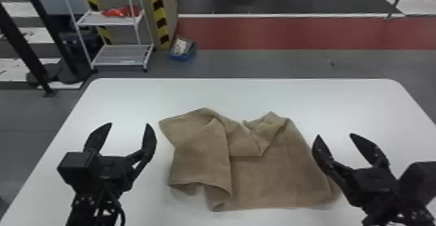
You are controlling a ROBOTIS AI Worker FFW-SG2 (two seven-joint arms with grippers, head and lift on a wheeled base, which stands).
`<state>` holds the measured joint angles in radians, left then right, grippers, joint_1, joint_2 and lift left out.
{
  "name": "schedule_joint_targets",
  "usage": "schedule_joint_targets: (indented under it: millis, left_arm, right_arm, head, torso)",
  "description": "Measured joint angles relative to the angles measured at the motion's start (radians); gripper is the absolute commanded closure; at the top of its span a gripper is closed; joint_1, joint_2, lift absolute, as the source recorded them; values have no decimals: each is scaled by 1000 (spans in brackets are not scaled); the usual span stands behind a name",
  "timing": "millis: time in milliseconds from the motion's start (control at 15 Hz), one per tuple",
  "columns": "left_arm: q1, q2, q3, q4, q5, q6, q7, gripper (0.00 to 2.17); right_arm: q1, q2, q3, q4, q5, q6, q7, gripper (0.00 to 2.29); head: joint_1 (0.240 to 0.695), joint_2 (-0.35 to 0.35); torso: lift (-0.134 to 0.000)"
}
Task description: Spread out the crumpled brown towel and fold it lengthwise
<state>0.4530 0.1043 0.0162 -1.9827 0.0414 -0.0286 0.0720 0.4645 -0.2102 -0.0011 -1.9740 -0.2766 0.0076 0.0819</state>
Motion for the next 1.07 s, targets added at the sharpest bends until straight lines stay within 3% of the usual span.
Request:
schedule_joint_targets:
  millis: [1067]
  left_arm:
    - [72,0,-1,-21,-2,-99,-10,140]
  right_arm:
    - [59,0,-24,-48,-6,-9,7,188]
  head:
    - [695,21]
  torso:
    - [-124]
